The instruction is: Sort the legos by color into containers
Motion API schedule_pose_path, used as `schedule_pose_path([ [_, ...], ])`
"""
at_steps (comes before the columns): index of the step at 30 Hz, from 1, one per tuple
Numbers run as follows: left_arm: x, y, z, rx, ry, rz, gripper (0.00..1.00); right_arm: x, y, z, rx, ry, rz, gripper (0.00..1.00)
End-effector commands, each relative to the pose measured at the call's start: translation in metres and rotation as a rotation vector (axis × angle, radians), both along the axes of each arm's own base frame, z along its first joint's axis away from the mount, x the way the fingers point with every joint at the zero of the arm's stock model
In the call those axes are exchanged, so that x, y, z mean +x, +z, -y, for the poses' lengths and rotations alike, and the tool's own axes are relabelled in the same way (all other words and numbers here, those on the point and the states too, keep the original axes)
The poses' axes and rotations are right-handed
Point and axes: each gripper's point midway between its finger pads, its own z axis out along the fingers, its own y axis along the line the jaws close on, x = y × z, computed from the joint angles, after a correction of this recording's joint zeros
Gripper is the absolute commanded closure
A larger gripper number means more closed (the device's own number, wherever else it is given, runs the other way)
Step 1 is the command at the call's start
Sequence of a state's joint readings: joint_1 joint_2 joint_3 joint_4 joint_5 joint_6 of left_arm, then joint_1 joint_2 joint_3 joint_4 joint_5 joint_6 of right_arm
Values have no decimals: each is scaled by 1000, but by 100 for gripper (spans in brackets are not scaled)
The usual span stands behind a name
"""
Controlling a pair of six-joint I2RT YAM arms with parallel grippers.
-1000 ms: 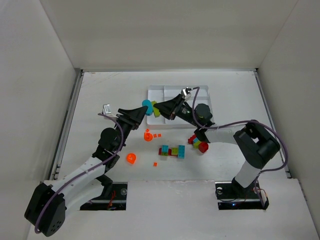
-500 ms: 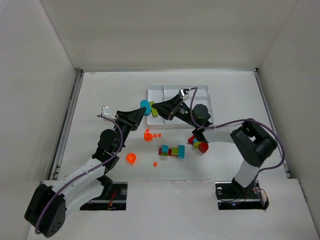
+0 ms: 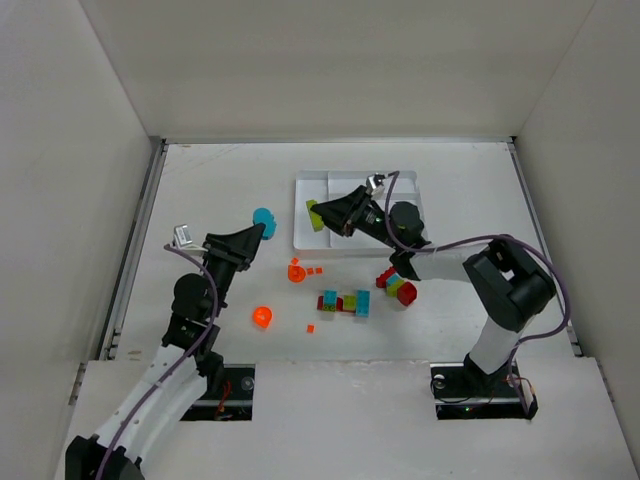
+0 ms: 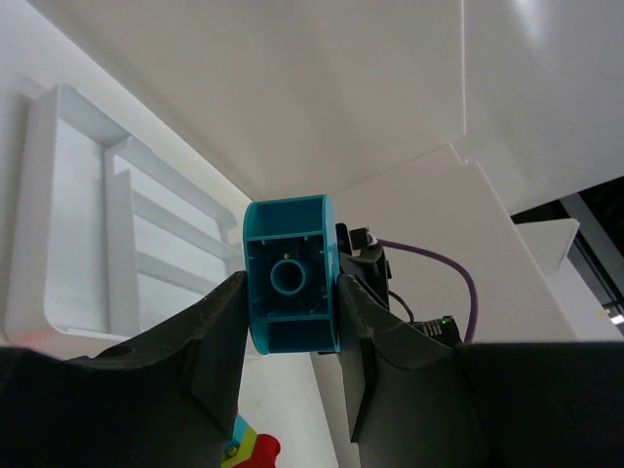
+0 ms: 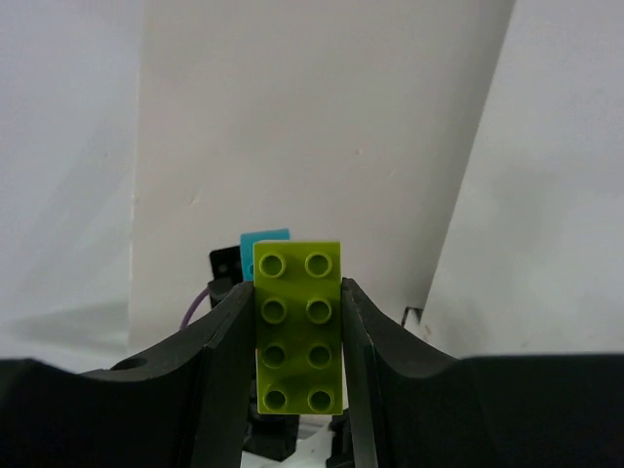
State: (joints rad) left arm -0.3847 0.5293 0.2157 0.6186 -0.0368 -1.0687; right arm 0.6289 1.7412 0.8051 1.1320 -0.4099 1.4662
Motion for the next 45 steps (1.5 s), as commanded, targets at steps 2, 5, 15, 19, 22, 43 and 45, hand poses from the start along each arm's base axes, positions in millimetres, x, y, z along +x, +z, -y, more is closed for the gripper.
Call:
schedule_pose_path([
  [2,-2,-8,-3,82,-12,-25,83,23,-8,-6,-144,-61,69,72],
  [5,1,-13,-3,121,-14,-51,82,46,-26,-5,-325,-143,89,71],
  [15,8,-43,4,269,-31,-144,82,117,-97,20,-1007,-400,137,71],
  [19,10,-48,4,297,-30,-153,81,126,-115,7,-1054,-363,128,69],
  [22,10,-51,5,310,-34,-154,81,135,-129,2,-1086,-357,115,67],
  [43,25,-54,58,473,-97,-168,81,103,-23,71,-900,-565,277,70],
  [45,31,-54,72,523,-110,-166,80,86,-19,96,-881,-607,286,77],
])
